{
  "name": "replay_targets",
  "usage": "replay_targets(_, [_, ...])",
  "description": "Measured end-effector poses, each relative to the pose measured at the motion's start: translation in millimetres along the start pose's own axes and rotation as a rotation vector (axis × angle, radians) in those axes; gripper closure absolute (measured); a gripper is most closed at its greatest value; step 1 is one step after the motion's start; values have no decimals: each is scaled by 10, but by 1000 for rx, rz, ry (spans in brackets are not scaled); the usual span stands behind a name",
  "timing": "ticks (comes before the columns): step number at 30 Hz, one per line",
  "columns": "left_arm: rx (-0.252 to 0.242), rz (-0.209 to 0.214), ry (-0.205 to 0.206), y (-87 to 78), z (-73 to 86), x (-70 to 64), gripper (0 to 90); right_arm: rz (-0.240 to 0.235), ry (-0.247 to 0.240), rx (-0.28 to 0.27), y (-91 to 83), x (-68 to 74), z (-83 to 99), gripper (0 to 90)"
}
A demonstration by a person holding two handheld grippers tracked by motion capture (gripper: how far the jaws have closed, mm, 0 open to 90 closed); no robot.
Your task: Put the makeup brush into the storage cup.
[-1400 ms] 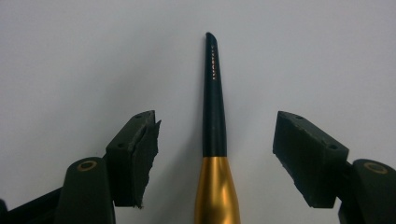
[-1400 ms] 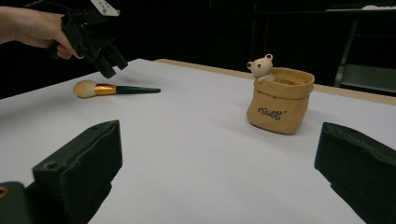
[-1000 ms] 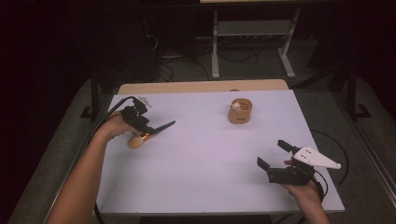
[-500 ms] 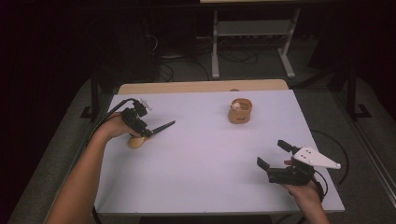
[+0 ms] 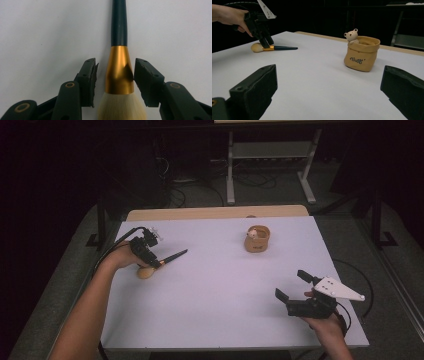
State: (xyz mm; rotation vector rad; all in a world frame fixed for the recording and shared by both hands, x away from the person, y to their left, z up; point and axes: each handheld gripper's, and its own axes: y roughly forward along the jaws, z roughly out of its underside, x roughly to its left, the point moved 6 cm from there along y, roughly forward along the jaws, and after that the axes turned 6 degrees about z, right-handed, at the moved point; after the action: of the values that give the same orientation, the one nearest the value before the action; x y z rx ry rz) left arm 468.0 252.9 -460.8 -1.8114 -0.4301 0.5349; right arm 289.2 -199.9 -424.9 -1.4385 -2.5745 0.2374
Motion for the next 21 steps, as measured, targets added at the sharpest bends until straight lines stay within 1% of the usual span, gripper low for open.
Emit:
replay_targets(6, [20,3,-6,23,17,-2,530,0,0,1,0,0,1,2])
replay_targets(7, [32,6,-5,37,23,-7,534,1,-1,1,0,0,1,2])
replay_targets(15, [47,5,-7,68,19,-25,553,1,-1,1,-2,-2,1,2])
replay_targets(20, [64,-1,0,96,17,-43,568,1,-2,0,-3,-2,0,2])
replay_targets(21, [76,-6,15,103,18,-38,568,1,-2,0,-3,-1,-1,2])
